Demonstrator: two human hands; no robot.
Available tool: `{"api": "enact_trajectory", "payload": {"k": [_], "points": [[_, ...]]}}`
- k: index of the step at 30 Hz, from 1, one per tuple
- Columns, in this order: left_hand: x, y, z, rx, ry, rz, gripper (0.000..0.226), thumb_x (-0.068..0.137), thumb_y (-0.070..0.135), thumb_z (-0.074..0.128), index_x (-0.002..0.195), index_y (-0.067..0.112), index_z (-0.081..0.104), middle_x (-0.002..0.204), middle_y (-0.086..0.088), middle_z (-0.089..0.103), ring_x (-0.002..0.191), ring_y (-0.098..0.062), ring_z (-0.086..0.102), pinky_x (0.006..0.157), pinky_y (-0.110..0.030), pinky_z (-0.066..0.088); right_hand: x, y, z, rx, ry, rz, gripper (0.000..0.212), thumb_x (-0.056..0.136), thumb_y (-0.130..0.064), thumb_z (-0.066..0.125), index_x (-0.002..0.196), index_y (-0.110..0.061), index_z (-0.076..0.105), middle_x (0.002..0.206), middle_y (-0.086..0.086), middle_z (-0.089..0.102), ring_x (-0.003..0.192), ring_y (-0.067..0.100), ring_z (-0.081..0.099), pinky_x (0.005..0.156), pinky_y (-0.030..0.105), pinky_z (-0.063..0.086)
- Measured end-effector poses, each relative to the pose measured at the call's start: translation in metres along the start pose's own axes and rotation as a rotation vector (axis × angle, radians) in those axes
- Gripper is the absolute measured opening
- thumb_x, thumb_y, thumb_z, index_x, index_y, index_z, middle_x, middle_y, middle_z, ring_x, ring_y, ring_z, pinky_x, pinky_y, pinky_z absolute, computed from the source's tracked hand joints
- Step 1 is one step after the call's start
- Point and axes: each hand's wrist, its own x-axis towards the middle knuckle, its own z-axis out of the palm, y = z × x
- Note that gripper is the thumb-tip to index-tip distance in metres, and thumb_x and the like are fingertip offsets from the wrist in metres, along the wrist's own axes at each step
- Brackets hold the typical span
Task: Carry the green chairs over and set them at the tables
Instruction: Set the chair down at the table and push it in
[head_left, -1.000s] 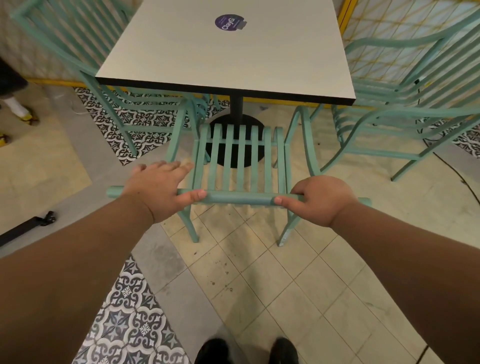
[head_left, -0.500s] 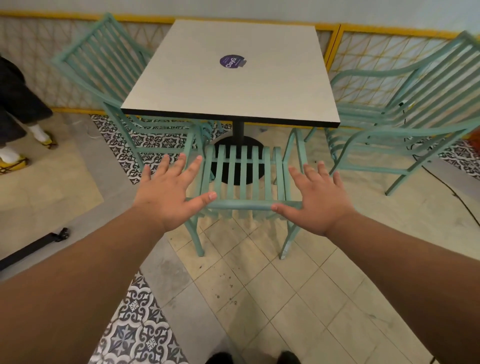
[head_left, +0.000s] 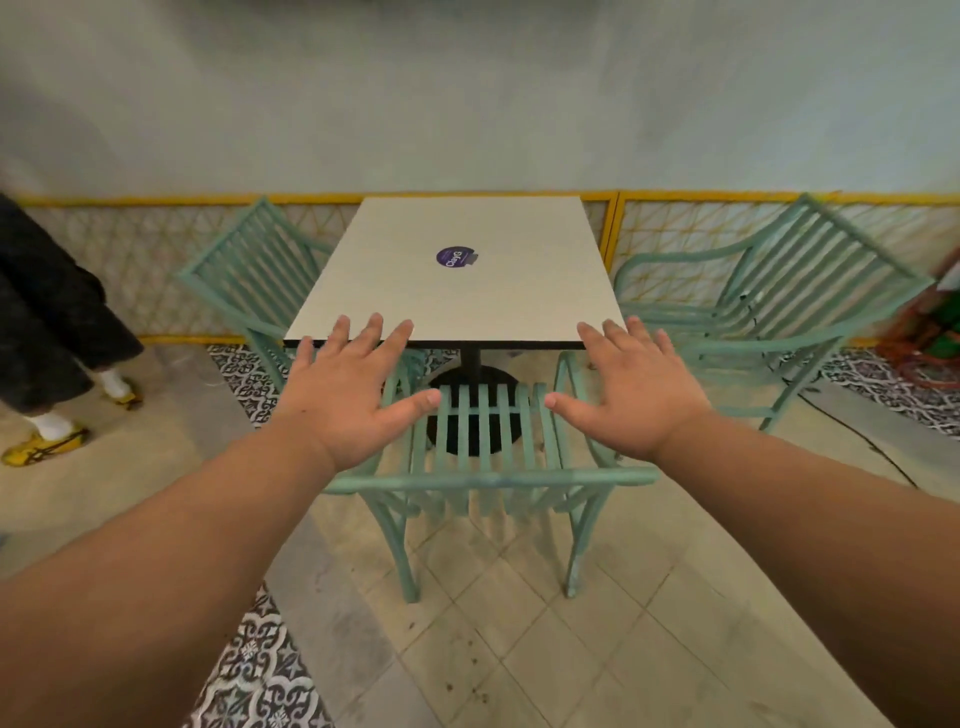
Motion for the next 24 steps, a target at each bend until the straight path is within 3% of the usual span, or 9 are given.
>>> {"api": "enact_trajectory", "payload": {"k": [11,18,24], "points": [[0.017,0.036,-0.012,0.036,-0.021,0.163,0.1,0.073,0.096,0.001,0.159,0.044,-0.007,0.171,0.005,0.002,0.156,-0.026,-0.003,0.125,-0.057,0.005,-0.047,0.025,-0.022,0.096,0.003,0.121,0.108,0.077,-0.089,0.029,0.161,-0.023,0.012,0.166,0.008,0.023,0.154,0.03,0.013,0.124,0.049,0.014],[0.054,0.117,-0.005,0.023,-0.019,0.361,0.1,0.073,0.095,0.0,0.159,0.044,-0.007,0.171,0.005,0.002,0.156,-0.026,-0.002,0.125,-0.055,0.006,-0.101,0.091,-0.036,0.091,0.043,0.303,0.113,0.073,-0.09,0.028,0.161,-0.022,0.014,0.165,0.009,0.025,0.154,0.03,0.015,0.124,0.047,0.017],[0.09,0.228,0.002,-0.026,-0.011,0.475,0.097,0.076,0.092,0.007,0.16,0.044,-0.004,0.171,0.005,0.002,0.157,-0.025,-0.003,0.125,-0.055,0.006,-0.145,0.187,-0.05,0.105,0.05,0.429,0.111,0.075,-0.089,0.031,0.162,-0.023,0.01,0.167,0.008,0.02,0.155,0.028,0.009,0.125,0.044,0.011]]}}
